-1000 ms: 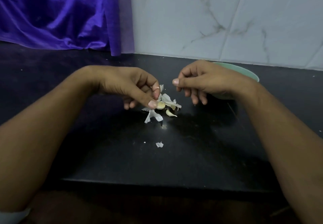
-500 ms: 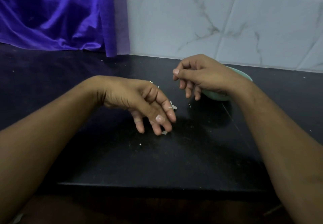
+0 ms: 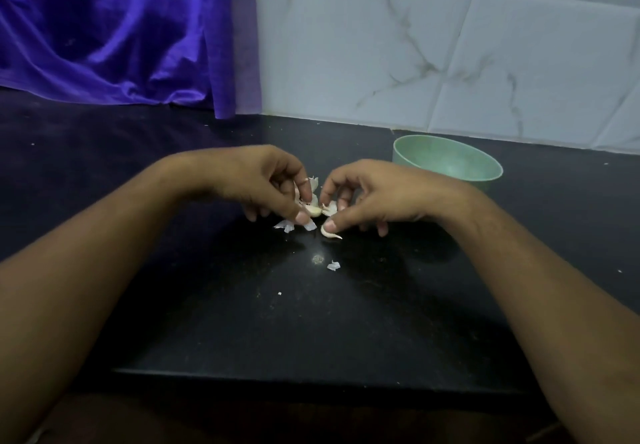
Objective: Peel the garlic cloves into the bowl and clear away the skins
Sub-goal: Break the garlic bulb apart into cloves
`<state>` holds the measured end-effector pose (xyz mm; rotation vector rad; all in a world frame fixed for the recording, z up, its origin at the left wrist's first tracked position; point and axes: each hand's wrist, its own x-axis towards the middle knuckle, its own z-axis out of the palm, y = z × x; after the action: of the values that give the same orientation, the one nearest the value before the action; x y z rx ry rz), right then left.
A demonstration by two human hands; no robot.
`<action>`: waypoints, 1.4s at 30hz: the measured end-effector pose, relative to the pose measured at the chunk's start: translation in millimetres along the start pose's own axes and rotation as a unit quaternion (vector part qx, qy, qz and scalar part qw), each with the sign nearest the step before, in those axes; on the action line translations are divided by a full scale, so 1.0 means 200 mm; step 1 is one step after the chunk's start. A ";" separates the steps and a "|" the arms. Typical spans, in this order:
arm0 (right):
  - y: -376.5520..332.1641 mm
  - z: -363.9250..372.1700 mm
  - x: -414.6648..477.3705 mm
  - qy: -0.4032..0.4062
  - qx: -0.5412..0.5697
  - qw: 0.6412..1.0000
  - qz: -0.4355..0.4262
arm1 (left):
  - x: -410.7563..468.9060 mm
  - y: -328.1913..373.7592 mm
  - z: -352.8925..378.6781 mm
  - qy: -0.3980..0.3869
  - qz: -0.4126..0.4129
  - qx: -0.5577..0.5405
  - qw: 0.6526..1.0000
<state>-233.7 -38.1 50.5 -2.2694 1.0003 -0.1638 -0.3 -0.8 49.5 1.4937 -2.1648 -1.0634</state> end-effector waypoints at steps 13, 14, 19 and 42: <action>0.03 -0.06 -0.01 -0.023 0.074 0.997 0.003 | 0.06 -0.03 0.04 0.020 0.043 0.054 0.997; 0.03 -0.07 -0.02 -0.039 0.081 0.996 0.007 | 0.06 -0.03 0.04 0.017 0.041 0.054 0.998; 0.02 -0.08 -0.05 -0.089 0.091 0.992 0.029 | 0.06 -0.03 0.04 0.008 0.041 0.059 0.997; 0.01 -0.05 -0.01 0.073 0.177 0.981 -0.014 | 0.04 0.03 0.12 0.099 0.108 0.005 0.989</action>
<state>-241.1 -42.9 57.1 -1.9661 0.9284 -0.4876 -22.5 2.4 35.2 1.2746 -2.1345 -0.7974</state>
